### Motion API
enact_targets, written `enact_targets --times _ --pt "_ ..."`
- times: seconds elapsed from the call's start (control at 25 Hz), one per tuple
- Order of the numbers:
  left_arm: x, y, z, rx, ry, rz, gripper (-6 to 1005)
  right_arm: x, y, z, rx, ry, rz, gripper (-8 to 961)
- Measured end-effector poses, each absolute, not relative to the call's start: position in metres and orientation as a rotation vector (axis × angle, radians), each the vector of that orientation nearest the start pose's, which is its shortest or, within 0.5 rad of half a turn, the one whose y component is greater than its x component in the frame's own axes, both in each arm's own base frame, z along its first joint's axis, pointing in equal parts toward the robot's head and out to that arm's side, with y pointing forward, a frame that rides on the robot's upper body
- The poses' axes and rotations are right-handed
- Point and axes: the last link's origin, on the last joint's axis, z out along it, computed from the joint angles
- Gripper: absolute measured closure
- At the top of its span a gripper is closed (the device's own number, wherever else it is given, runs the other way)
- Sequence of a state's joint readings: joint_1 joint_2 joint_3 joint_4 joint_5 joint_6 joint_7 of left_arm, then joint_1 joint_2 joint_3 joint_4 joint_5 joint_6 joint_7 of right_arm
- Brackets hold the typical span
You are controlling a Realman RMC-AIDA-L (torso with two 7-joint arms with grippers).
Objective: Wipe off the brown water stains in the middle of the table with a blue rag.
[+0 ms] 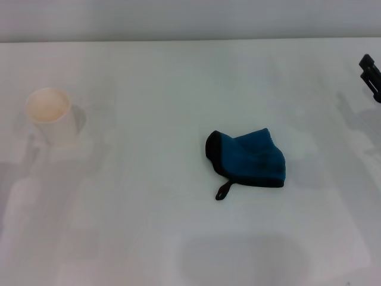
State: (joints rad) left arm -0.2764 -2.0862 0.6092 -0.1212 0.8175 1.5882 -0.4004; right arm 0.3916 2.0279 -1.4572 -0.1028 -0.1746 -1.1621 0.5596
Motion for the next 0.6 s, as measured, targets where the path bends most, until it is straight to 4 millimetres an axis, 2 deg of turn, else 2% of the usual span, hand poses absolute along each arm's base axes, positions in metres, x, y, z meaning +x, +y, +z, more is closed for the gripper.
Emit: enact_targets --times 0.6 --pt "-0.363 0.247 -0.002 -1.436 -0.707 -0.901 106 0.361 0.323 0.012 -1.659 0.732 0.766 265"
